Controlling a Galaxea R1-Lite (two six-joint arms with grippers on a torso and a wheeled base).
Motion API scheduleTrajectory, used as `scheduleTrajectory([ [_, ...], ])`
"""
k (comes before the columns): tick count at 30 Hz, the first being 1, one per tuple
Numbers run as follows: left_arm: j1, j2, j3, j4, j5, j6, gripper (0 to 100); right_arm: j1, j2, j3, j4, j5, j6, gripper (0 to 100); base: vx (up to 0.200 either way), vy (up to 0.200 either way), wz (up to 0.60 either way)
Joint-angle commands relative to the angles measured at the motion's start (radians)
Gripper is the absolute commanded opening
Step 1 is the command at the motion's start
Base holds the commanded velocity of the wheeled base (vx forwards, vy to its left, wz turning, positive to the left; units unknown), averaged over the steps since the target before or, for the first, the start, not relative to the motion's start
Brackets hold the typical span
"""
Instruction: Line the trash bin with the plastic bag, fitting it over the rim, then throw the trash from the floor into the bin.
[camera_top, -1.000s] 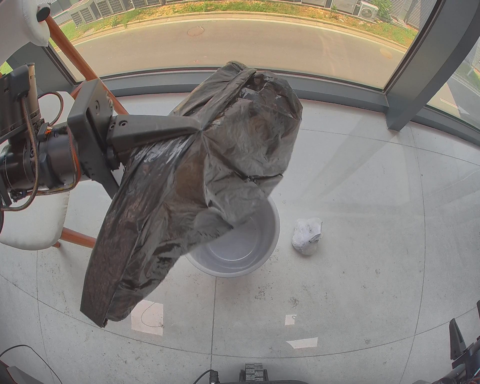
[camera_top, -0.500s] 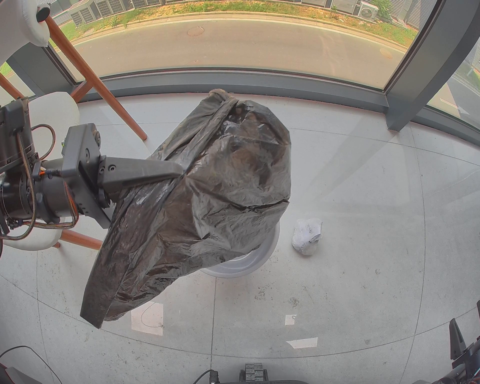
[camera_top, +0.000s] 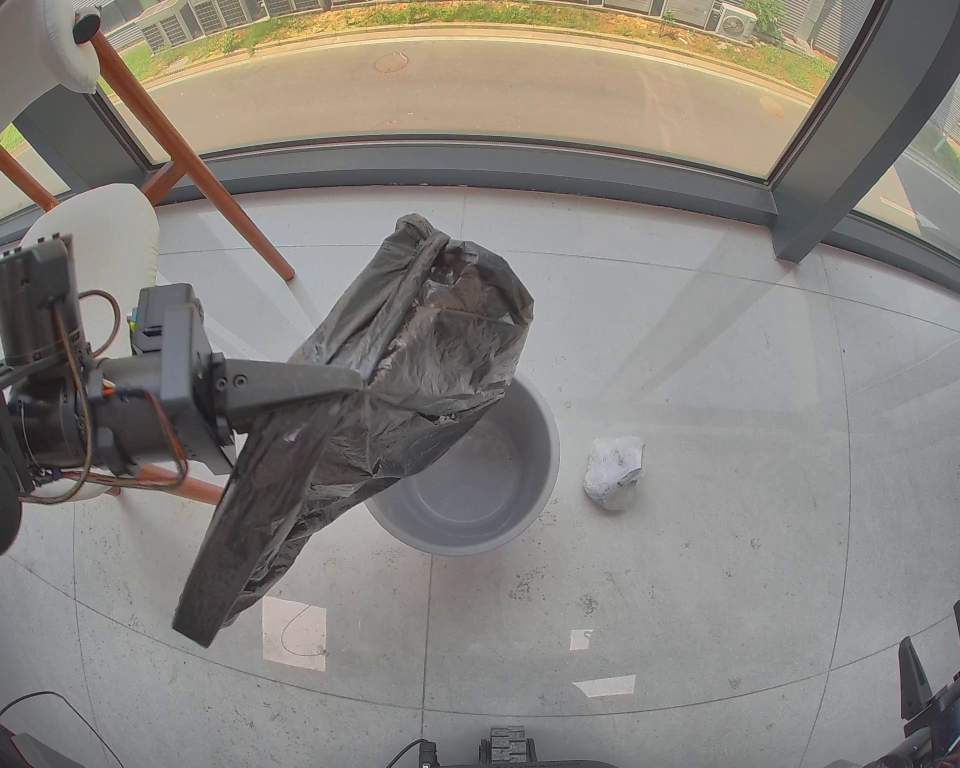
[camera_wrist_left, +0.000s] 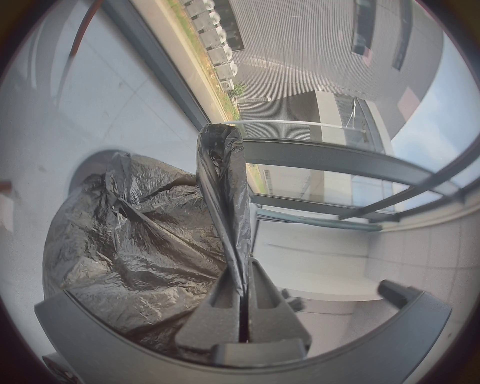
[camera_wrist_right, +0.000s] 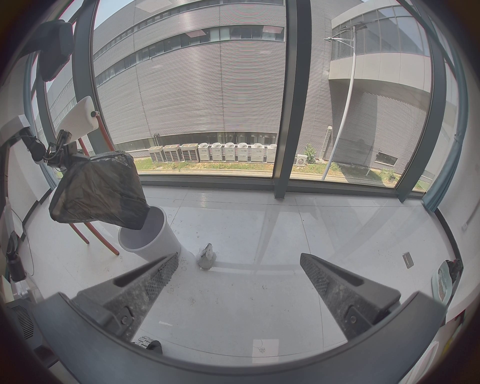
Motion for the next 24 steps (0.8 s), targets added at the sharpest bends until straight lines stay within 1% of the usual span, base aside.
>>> scheduleTrajectory([
  [1,-0.102,0.145,0.063,0.005,0.216,0.217,0,0.001,-0.005,0.016,0.001,0.000,-0.001,100,0.000,0.000,0.00],
  [2,-0.136,0.154,0.043,0.008,0.247,0.249,0,-0.001,-0.005,0.016,0.001,0.000,-0.001,100,0.000,0.000,0.00],
  [3,-0.151,0.156,0.028,0.008,0.262,0.254,0,-0.001,-0.005,0.016,0.001,0.000,-0.001,100,0.000,0.000,0.00],
  [4,-0.169,0.159,0.006,0.010,0.296,0.260,0,-0.001,-0.005,0.016,0.001,0.000,-0.001,100,0.000,0.000,0.00],
  [5,-0.186,0.173,-0.009,0.014,0.340,0.280,0,-0.001,-0.005,0.016,0.001,0.000,-0.001,100,0.000,0.000,0.00],
  [6,-0.200,0.191,-0.026,0.024,0.391,0.324,0,-0.001,-0.005,0.016,0.001,0.000,-0.001,100,0.000,0.000,0.00],
  [7,-0.206,0.207,-0.040,0.033,0.434,0.380,0,-0.001,-0.005,0.015,0.003,-0.002,-0.001,100,0.000,0.000,0.00],
  [8,-0.212,0.219,-0.055,0.044,0.480,0.458,0,-0.001,-0.005,0.015,0.009,-0.002,-0.001,100,0.000,0.000,0.00],
  [9,-0.217,0.225,-0.064,0.048,0.500,0.505,0,-0.001,-0.005,0.012,0.015,-0.003,0.003,100,0.000,0.000,0.00],
  [10,-0.221,0.239,-0.083,0.051,0.533,0.611,0,-0.001,-0.007,0.013,0.012,-0.003,0.001,100,0.000,0.000,0.00],
  [12,-0.232,0.262,-0.119,0.065,0.556,0.771,0,-0.002,-0.009,0.013,0.012,-0.003,-0.001,100,0.000,0.000,0.00],
  [13,-0.243,0.272,-0.139,0.083,0.570,0.855,0,-0.002,-0.009,0.012,0.012,-0.005,-0.001,100,0.000,0.000,0.00],
  [15,-0.274,0.282,-0.181,0.145,0.630,1.013,0,-0.002,-0.009,0.012,0.003,-0.010,-0.007,100,0.000,0.000,0.00],
  [16,-0.292,0.282,-0.204,0.176,0.653,1.065,0,-0.002,-0.009,-0.018,-0.011,-0.014,-0.001,100,0.000,0.000,0.00],
  [17,-0.312,0.283,-0.227,0.211,0.674,1.116,0,-0.005,0.022,-0.102,-0.050,-0.008,0.007,100,0.000,0.000,0.00],
  [18,-0.321,0.282,-0.236,0.231,0.685,1.140,0,-0.002,0.064,-0.176,-0.074,-0.008,0.016,100,0.000,0.000,0.00],
  [19,-0.341,0.279,-0.247,0.272,0.705,1.183,0,0.027,0.258,-0.285,-0.143,-0.016,0.044,100,0.000,0.000,0.00],
  [20,-0.352,0.276,-0.248,0.289,0.717,1.205,0,0.068,0.396,-0.332,-0.174,-0.017,0.065,100,0.000,0.000,0.00],
  [21,-0.360,0.276,-0.248,0.300,0.733,1.233,0,0.133,0.495,-0.383,-0.188,-0.017,0.108,100,0.000,0.000,0.00],
  [22,-0.361,0.276,-0.247,0.300,0.736,1.236,0,0.140,0.501,-0.387,-0.188,-0.017,0.114,100,0.000,0.000,0.00],
  [23,-0.364,0.276,-0.239,0.298,0.748,1.282,0,0.225,0.559,-0.444,-0.160,-0.013,0.207,100,0.000,0.000,0.00],
  [24,-0.370,0.274,-0.237,0.298,0.754,1.317,0,0.269,0.633,-0.475,-0.125,-0.011,0.266,100,0.000,0.000,0.00],
])
